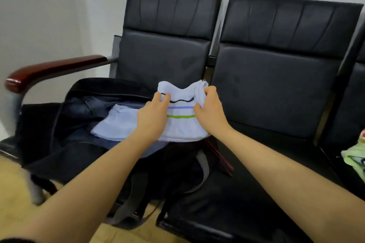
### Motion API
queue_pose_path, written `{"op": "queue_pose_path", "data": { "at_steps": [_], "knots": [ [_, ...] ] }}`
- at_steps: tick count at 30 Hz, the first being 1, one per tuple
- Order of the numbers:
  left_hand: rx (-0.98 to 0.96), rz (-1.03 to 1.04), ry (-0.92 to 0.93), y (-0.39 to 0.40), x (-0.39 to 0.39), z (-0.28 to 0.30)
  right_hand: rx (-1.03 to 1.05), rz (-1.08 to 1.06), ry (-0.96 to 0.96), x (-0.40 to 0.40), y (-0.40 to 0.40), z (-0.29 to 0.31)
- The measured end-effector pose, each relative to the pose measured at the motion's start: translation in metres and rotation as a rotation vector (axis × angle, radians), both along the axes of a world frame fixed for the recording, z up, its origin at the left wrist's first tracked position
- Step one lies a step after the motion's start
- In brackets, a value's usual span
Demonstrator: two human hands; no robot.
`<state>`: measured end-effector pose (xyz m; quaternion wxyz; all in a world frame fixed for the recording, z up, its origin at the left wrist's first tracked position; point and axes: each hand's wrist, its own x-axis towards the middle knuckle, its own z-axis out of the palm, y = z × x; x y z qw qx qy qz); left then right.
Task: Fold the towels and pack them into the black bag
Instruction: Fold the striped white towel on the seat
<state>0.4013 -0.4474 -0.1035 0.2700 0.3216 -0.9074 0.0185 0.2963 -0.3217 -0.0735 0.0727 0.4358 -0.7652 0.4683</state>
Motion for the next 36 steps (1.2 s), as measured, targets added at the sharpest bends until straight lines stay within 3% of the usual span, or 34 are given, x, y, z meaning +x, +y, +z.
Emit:
{"op": "queue_pose_path", "data": {
  "at_steps": [6,13,18,20,23,24,27,31,36],
  "knots": [
    [0.066,0.05,-0.001,-0.081,-0.011,-0.024,0.119,-0.023,0.089,-0.006,-0.084,-0.017],
    [0.205,0.004,-0.075,-0.14,-0.047,-0.085,0.57,-0.236,0.617,-0.034,-0.136,-0.063],
    [0.245,-0.013,-0.276,-0.141,-0.061,-0.127,0.777,-0.321,0.608,-0.052,-0.146,-0.093],
    [0.094,0.031,-0.277,-0.139,-0.063,-0.131,0.754,-0.426,0.697,-0.052,-0.148,-0.103],
    [-0.169,0.007,-0.198,-0.139,-0.067,-0.126,0.716,-0.397,0.933,-0.057,-0.151,-0.108],
    [-0.157,-0.031,-0.159,-0.135,-0.069,-0.126,0.693,-0.369,1.037,-0.06,-0.152,-0.106],
    [0.192,-0.108,-0.052,-0.117,-0.082,-0.129,0.703,-0.249,1.261,-0.067,-0.155,-0.086],
    [0.306,-0.179,-0.021,-0.114,-0.084,-0.141,1.054,-0.171,1.128,-0.08,-0.153,-0.067],
    [0.323,-0.244,-0.284,-0.118,-0.093,-0.127,1.058,-0.216,1.002,-0.092,-0.146,-0.071]
  ]
}}
